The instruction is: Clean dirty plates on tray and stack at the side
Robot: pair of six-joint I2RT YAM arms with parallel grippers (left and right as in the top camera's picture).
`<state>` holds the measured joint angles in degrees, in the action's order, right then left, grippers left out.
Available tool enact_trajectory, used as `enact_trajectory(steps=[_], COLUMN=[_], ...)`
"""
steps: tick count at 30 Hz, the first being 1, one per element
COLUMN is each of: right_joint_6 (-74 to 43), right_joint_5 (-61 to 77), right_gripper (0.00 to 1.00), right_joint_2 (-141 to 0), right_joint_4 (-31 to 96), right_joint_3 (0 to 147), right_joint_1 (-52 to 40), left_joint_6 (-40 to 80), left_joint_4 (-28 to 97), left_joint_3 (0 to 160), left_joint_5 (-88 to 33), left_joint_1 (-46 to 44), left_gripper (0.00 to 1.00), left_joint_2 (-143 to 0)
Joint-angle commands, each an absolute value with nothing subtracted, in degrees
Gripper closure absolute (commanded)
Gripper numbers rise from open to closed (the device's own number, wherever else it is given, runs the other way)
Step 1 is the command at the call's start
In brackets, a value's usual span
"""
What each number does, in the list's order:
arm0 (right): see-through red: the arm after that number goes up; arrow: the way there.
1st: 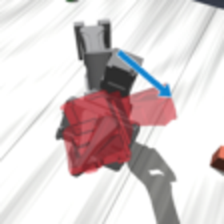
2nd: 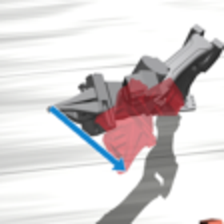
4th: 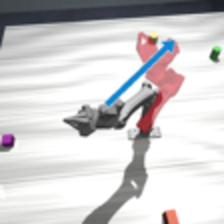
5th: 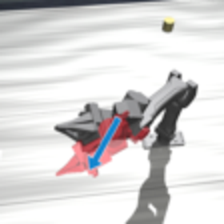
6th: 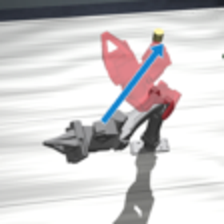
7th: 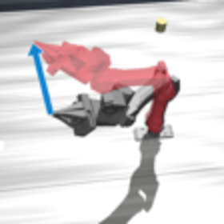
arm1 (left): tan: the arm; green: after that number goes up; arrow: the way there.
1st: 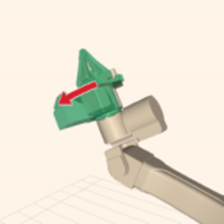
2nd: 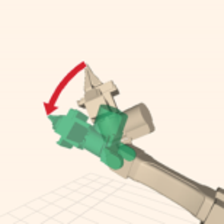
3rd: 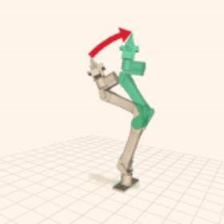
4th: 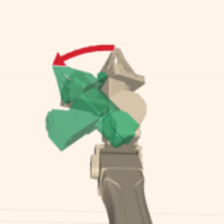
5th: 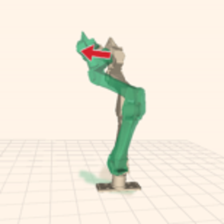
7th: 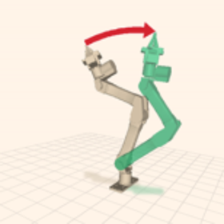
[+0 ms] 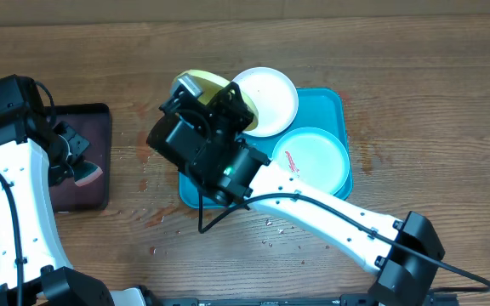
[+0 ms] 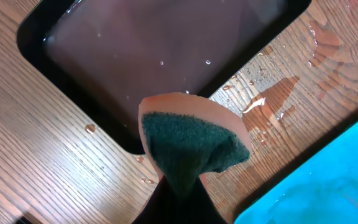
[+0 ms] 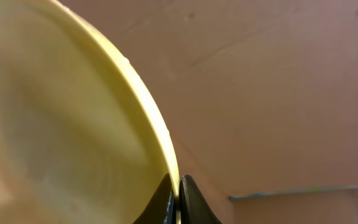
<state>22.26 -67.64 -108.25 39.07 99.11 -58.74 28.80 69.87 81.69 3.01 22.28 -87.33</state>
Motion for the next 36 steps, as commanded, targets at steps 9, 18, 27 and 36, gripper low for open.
enact_trajectory(steps=[9,18,27,36], right_joint_6=[-0.6,-1.3,-0.3,-10.9], right_joint_5=[-38.5,-65.3,-46.9,-24.3], right_gripper=[0.96,0.96,0.96,0.96], right_joint_2=[-106.8,-99.6,-98.7,-102.3], right_joint_4=[48.5,54.3,51.5,54.4], right_joint_3=[95.4,99.8,98.6,93.0], right_joint_1=[-49.8,-51.7,-49.9,-36.9], left_joint_6=[28.3,28.3,28.3,28.3], left_joint_4=[70.0,69.8,68.9,69.0], left_joint_3=[81.4,81.4,81.5,81.4], left_joint_5=[3.4,3.4,3.4,3.2], left_joint_1=[22.5,22.5,22.5,22.5], left_gripper=[0.96,0.96,0.96,0.96], left_joint_2=[-87.4,-87.4,-87.4,-87.4])
